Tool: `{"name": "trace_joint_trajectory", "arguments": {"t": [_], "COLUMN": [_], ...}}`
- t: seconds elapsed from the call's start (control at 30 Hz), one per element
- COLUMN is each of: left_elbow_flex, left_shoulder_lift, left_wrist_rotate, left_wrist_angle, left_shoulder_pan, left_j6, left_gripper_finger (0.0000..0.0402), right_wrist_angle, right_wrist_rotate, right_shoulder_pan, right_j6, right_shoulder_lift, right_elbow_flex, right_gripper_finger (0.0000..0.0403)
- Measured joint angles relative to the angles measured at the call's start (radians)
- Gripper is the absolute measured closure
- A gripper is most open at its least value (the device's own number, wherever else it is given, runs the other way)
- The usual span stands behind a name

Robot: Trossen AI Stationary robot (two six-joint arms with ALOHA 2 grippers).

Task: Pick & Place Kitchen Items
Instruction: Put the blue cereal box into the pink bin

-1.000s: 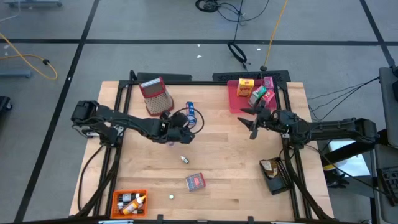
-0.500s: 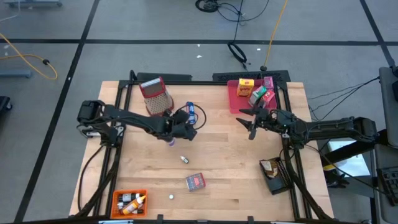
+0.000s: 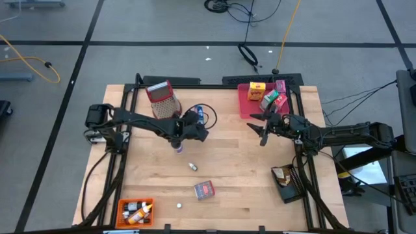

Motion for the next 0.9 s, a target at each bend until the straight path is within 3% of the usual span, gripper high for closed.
{"name": "trace_joint_trajectory", "arguments": {"t": [0.17, 0.43, 0.9], "left_elbow_flex": [0.0, 0.0, 0.0], "left_shoulder_lift": [0.0, 0.0, -0.053], "left_wrist_rotate": [0.018, 0.026, 0.026], "left_wrist_angle": [-0.001, 0.002, 0.033], "left_shoulder_pan": [0.02, 0.026, -0.035], "left_j6": [-0.005, 0.021, 0.132], "left_gripper_finger": [0.0239, 0.0389, 0.04], "right_wrist_angle": [-0.003, -0.004, -0.018], "right_wrist_rotate": [0.0, 0.0, -0.002], "right_shoulder_pan": [0.0, 0.0, 0.0], "right_j6": [0.0, 0.0, 0.009], "right_shoulder_lift": [0.0, 0.0, 0.0], "right_elbow_flex": [0.0, 0.0, 0.0], "right_gripper_finger": [0.0214, 0.0228, 0.0239]}}
